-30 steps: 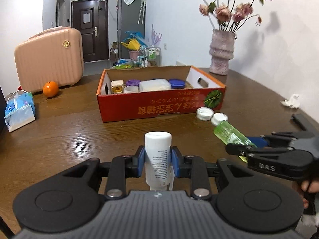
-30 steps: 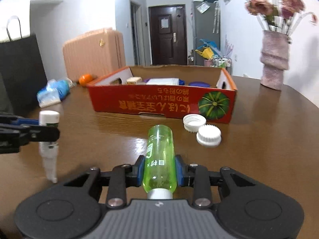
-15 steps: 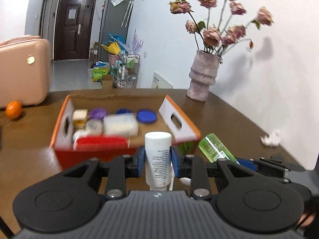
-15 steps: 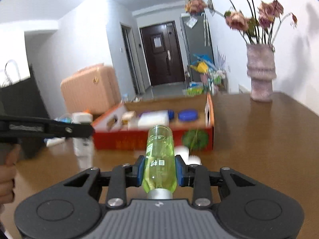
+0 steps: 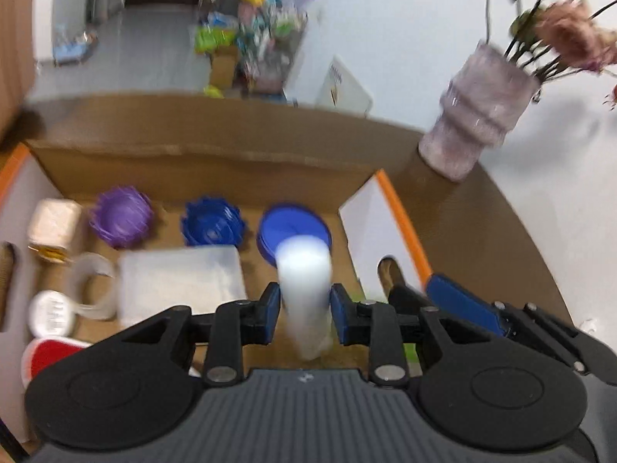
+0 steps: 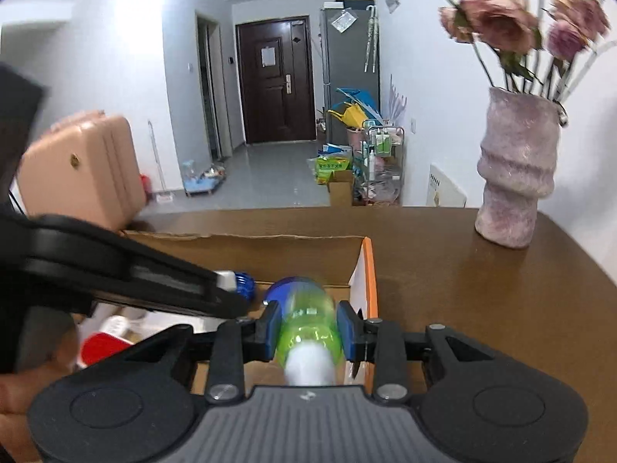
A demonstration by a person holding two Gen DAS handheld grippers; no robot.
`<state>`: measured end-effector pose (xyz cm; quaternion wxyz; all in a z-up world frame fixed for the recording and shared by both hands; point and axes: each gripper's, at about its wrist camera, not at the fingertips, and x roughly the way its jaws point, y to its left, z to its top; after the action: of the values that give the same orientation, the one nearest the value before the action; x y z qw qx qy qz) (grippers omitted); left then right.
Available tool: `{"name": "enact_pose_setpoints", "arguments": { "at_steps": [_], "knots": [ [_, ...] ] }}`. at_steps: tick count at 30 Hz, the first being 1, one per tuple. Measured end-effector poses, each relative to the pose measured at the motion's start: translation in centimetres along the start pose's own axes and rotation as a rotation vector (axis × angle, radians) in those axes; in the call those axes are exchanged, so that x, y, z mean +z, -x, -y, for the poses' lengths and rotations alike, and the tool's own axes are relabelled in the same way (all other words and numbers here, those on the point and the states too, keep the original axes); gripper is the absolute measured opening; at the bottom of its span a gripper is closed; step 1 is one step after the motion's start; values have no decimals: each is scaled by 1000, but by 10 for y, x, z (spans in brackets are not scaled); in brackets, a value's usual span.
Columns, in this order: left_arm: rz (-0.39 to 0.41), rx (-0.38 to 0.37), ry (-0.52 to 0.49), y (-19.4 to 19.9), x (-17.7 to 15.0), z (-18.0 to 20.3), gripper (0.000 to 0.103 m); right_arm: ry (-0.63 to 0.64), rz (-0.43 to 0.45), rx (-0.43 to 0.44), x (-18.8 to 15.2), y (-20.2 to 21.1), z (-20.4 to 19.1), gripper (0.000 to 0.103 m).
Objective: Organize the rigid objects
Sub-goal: 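Carry both bottles into the box and open both tools, then withdraw both tools from the box toward the white caps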
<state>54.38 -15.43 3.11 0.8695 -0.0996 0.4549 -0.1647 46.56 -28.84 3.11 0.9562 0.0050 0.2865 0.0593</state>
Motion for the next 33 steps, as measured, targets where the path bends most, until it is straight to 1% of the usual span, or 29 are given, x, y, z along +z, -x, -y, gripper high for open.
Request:
{"name": "enact_pose_setpoints", "arguments": {
  "at_steps": [1,2,3,5,6,7,9,10,11,12,14,16,18,20,22,23,24,26,27,29,30,32,33],
  "knots": [
    [0,24,24,-6,0,-4,33,10,-9,-15,0,-7,-3,22],
    [3,34,21,-7,-1,-7,33,18,-3,-21,-2,-9,-5,25],
    [11,29,8,-5,-2,-10,35,35,-5,-25,-3,-11,-8,24],
    [39,20,-22,8,-6,-11,44,60,3,-24,-5,-6,-12,23],
    [77,32,-45,21,-8,-12,51,66,16,-24,-5,0,-13,25],
    [113,41,-65,34,-10,-12,55,67,26,-24,-5,6,-13,26],
    [180,60,-120,65,-18,-14,58,56,46,-20,-2,18,-10,29],
    [205,66,-138,79,-22,-15,63,50,58,-16,0,28,-9,30],
    [228,74,-161,94,-29,-17,66,45,72,-10,1,38,-8,31],
    [251,88,-187,112,-41,-19,70,37,84,-5,2,47,-8,34],
    [295,125,-228,141,-64,-22,72,18,112,5,2,68,-6,39],
    [350,182,-259,172,-97,-30,76,9,139,18,-2,87,-6,40],
    [390,221,-263,204,-133,-41,78,4,162,50,-12,107,-14,46],
    [422,267,-242,233,-171,-54,80,17,173,108,-27,125,-30,48],
    [438,323,-234,259,-207,-67,84,31,180,176,-43,138,-51,50],
    [447,355,-232,269,-221,-71,84,39,182,212,-51,144,-62,53],
    [462,404,-228,281,-240,-78,87,42,182,241,-58,149,-72,54],
    [487,466,-207,298,-267,-89,92,51,181,298,-74,159,-95,55],
    [487,487,-181,306,-281,-97,93,53,183,315,-81,164,-106,57],
    [468,498,-142,315,-299,-110,93,54,187,338,-94,174,-124,61],
    [462,500,-129,319,-305,-114,93,63,183,346,-101,180,-132,62],
    [450,497,-122,320,-311,-119,94,85,171,345,-110,188,-141,64],
    [443,494,-128,319,-312,-119,94,104,167,339,-115,193,-145,67]
  ]
}}
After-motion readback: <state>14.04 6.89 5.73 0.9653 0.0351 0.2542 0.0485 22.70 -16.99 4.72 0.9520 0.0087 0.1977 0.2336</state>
